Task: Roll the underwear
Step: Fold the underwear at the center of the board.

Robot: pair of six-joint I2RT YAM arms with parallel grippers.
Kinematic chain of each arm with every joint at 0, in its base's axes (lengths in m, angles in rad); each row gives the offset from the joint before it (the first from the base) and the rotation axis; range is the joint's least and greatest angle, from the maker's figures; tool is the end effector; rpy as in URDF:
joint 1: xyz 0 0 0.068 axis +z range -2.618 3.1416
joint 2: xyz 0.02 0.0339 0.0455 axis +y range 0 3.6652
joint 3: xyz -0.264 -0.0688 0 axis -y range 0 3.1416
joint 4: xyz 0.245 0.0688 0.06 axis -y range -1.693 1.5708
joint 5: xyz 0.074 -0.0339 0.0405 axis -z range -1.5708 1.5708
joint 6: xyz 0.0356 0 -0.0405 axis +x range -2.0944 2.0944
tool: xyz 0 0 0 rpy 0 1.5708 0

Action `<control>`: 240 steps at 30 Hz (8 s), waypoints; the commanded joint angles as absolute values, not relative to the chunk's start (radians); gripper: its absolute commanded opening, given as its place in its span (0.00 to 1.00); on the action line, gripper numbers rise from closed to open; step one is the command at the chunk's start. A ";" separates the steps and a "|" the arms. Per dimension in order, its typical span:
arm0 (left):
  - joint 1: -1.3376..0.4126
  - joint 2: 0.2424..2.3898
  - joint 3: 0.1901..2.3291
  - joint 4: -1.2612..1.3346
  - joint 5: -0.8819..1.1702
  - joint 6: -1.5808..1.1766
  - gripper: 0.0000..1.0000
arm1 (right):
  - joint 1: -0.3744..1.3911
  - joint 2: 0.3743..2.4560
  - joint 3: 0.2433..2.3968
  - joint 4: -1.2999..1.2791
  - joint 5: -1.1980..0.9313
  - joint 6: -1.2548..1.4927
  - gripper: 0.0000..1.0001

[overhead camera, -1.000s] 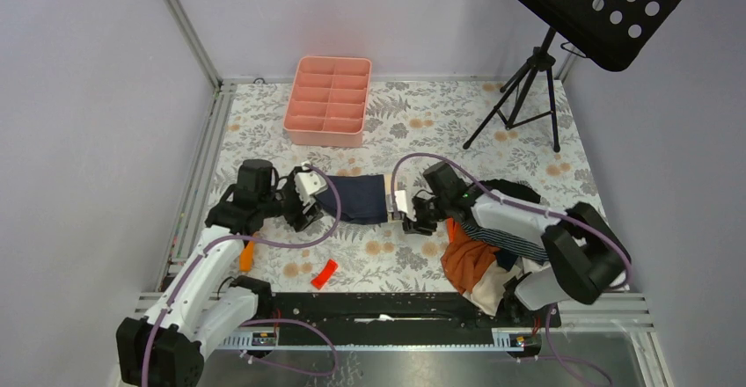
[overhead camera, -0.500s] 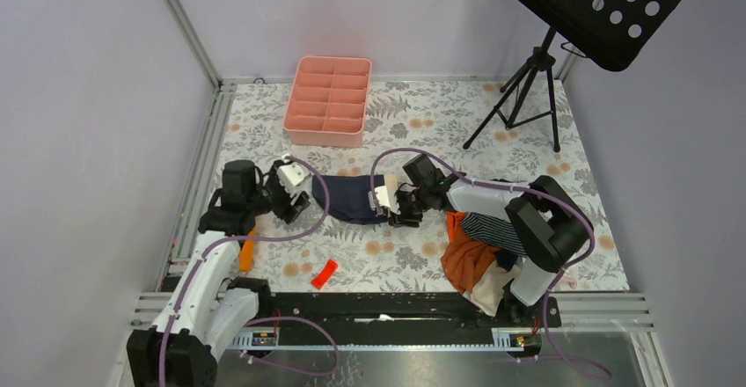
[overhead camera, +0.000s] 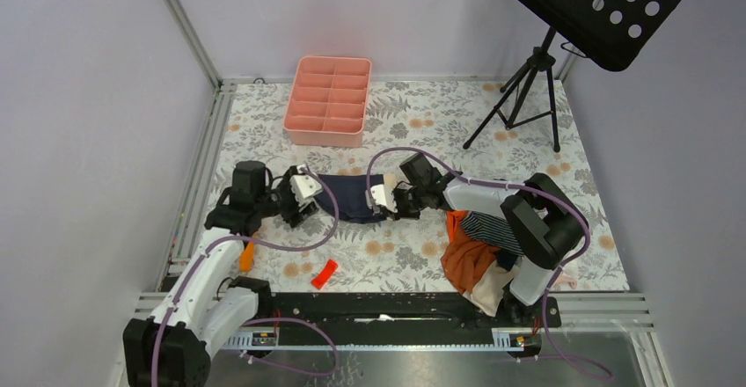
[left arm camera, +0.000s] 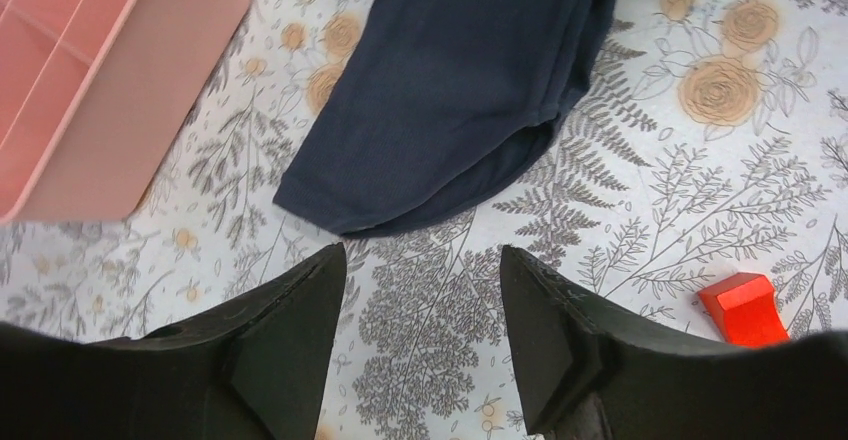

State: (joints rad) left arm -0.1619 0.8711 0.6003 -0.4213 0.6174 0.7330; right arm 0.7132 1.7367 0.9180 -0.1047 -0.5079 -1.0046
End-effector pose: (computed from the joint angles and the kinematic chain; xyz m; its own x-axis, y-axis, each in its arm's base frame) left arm 0.1757 -0.0496 0.2420 -0.0858 0.5668 -0.8194 0.8460 0.4758 0.2406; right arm 0.2444 0.2344 0.1521 0.3461 -0.6757 -0.6509 -0.9348 -0.1889 -0.3009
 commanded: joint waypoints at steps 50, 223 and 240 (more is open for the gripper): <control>-0.692 1.417 0.540 -0.028 0.336 1.142 0.28 | 0.720 1.733 1.000 -0.289 -0.528 -0.705 0.03; -0.880 1.714 1.129 -0.320 0.548 0.402 0.50 | 0.358 2.088 1.257 -0.580 -0.853 -0.051 0.09; -0.935 1.831 1.052 -0.244 0.269 0.419 0.45 | 0.358 2.065 1.217 -0.549 -0.862 -0.040 0.09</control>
State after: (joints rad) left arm -0.9333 1.7908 1.0657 -0.2527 0.3527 0.4034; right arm 0.3470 2.0991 1.2301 -0.5800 -0.8951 -0.0387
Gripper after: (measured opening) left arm 0.474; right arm 0.094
